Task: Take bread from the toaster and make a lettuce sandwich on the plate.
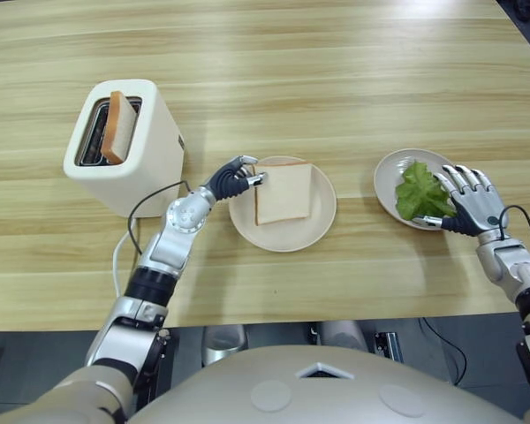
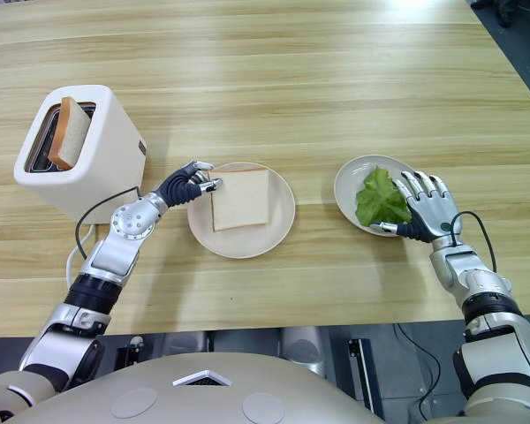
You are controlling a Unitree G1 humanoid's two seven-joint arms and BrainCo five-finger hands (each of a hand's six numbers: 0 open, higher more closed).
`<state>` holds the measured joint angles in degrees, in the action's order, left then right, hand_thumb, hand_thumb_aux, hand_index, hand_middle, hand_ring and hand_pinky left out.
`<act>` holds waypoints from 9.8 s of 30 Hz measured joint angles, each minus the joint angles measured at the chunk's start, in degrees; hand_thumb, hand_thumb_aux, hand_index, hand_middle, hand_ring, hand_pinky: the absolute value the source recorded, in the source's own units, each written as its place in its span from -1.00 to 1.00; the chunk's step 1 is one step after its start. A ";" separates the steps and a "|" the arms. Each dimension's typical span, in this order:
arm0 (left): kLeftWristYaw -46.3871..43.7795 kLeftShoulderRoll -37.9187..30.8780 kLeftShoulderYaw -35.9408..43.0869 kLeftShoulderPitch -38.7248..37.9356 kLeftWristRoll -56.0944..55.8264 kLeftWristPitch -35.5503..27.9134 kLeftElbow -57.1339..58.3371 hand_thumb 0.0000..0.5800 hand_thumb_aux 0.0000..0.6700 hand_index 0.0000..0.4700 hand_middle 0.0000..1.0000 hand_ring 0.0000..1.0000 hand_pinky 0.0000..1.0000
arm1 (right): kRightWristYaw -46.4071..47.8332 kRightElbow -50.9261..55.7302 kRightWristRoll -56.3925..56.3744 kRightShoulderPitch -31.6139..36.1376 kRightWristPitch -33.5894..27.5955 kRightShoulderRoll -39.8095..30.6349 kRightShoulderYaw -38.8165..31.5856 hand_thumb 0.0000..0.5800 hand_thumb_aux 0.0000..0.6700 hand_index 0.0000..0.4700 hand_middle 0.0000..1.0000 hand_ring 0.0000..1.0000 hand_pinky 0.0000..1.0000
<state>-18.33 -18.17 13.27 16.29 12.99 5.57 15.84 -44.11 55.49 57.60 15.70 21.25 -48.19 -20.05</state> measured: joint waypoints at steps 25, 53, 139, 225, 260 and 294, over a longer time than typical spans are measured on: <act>6.70 -4.45 1.75 6.42 11.32 2.20 6.74 -1.00 -1.00 -1.00 1.00 1.00 1.00 | -1.08 2.50 -2.62 2.90 -0.34 -1.50 -3.19 -0.58 -0.78 -0.79 -1.00 -1.00 -1.00; 18.78 -8.01 1.16 8.09 16.14 4.72 7.73 -1.00 -1.00 -1.00 1.00 1.00 1.00 | -0.68 6.34 -5.04 4.39 1.35 0.69 -6.18 1.00 1.00 0.96 -1.00 -1.00 -1.00; 24.46 -21.36 -29.15 -14.66 29.25 -13.85 -23.38 -1.00 -1.00 -1.00 -1.00 -1.00 -1.00 | 27.94 -11.27 -11.58 14.00 19.28 21.62 -12.05 -1.00 -1.00 -1.00 -0.41 -0.41 -0.41; -16.52 -2.47 -9.27 11.89 -15.02 -1.02 5.15 1.00 1.00 0.96 1.00 1.00 1.00 | 18.00 -30.33 -15.10 1.80 30.85 12.77 5.21 -1.00 -1.00 -1.00 -1.00 -1.00 -1.00; -12.49 9.13 -7.56 16.56 -12.33 -0.85 30.41 1.00 1.00 0.96 1.00 1.00 1.00 | 20.69 -26.71 -1.73 5.79 29.17 13.95 -6.45 -1.00 -1.00 -1.00 -1.00 -1.00 -1.00; -5.53 11.12 -3.47 16.90 -4.70 2.16 33.26 1.00 1.00 0.96 1.00 1.00 1.00 | 33.24 -25.11 -5.36 6.68 27.24 14.14 -9.69 -1.00 -1.00 -1.00 -1.00 -1.00 -1.00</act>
<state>-23.86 -7.06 9.80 33.19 8.28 7.74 49.10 -10.86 30.38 52.23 22.38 48.49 -34.04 -29.74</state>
